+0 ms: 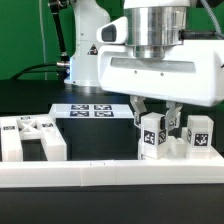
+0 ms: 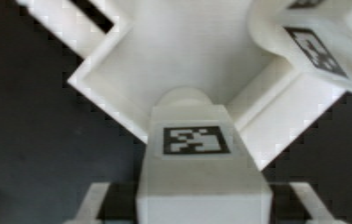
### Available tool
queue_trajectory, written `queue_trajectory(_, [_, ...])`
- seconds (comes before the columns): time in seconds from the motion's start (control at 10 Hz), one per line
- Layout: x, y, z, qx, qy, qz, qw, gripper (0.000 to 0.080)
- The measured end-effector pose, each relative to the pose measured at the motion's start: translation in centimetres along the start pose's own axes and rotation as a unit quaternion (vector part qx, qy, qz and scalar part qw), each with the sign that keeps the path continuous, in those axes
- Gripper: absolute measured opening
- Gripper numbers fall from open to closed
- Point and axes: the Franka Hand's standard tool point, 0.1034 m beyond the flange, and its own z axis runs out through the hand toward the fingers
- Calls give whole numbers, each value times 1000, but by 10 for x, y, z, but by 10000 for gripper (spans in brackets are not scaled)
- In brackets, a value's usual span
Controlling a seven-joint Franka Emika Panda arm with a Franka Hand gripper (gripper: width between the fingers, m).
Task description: Assemble chair
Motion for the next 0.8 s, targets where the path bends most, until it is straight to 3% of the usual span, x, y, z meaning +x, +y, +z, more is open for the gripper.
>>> queue_trajectory(0.4, [-1,-2,1,8,3,210,978,291])
queue_trajectory(0.8, [0,-2,1,9,2,305,952,291])
